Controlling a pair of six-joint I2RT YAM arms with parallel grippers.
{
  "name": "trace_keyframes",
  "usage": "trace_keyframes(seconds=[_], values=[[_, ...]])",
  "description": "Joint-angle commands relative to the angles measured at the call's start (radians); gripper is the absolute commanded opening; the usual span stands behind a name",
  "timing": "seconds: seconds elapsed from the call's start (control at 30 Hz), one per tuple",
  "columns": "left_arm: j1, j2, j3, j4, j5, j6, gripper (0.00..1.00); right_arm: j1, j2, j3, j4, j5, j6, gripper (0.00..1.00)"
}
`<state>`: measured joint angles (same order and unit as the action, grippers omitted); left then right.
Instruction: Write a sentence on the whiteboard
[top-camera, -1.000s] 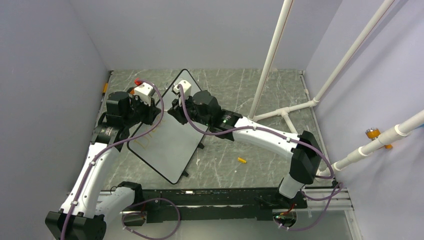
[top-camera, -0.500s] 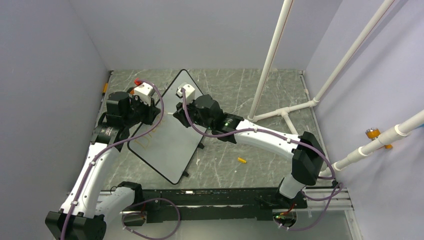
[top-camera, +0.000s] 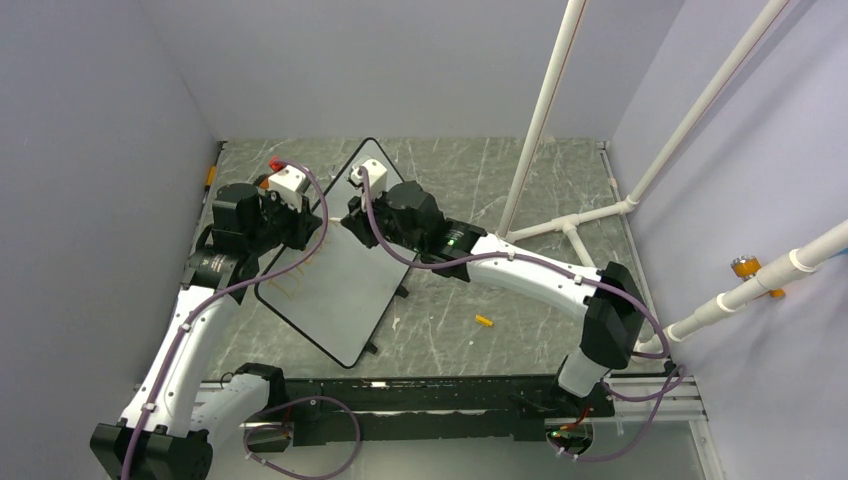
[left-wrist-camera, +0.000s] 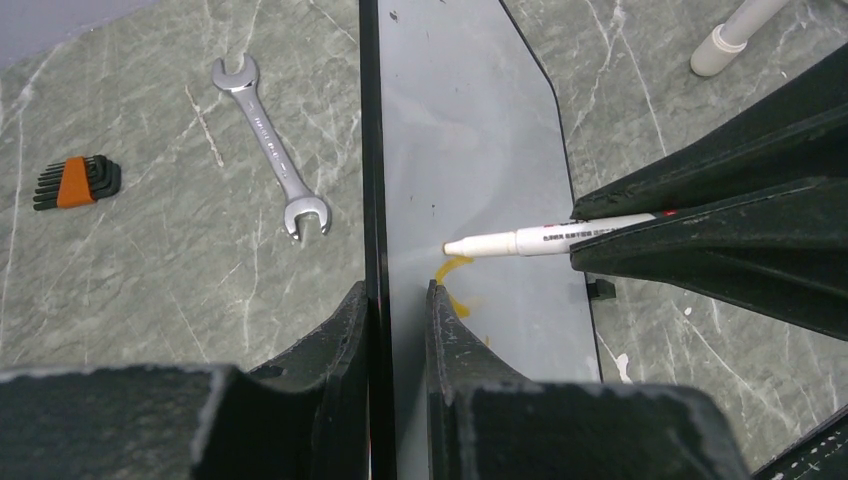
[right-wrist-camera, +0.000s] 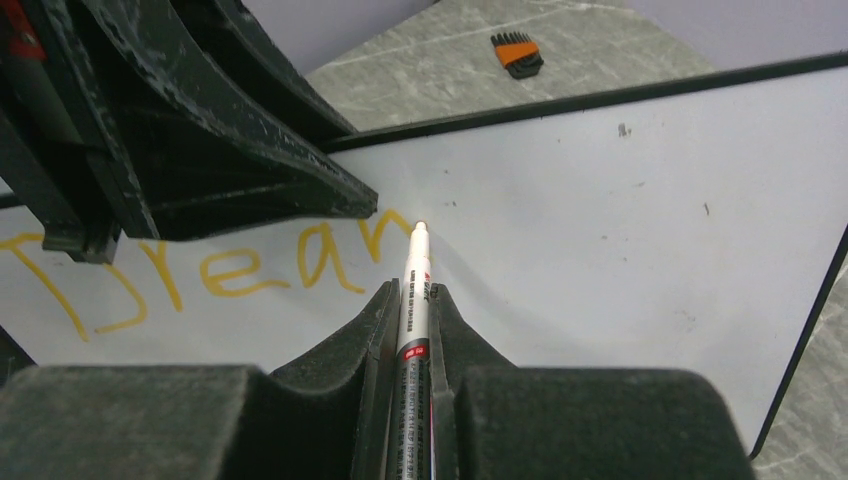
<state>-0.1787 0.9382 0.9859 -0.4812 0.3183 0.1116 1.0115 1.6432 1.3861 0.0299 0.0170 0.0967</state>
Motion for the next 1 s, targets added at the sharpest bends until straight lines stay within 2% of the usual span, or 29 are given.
trace_keyframes(seconds=[0.0,0.5,0.97], values=[[-0.031,0.017,-0.043,-0.165,0.045,0.079,0.00,0.002,0.026,0.068,0.010,-0.012,-0.009,0.00],[-0.034,0.014,-0.043,-0.165,0.042,0.079,0.00,-0.014,0.071,0.128,-0.025,0.051,-0.009,0.00],[-0.035,0.011,-0.043,-0.165,0.039,0.079,0.00,-0.016,0.035,0.049,-0.026,0.037,0.013,0.00]])
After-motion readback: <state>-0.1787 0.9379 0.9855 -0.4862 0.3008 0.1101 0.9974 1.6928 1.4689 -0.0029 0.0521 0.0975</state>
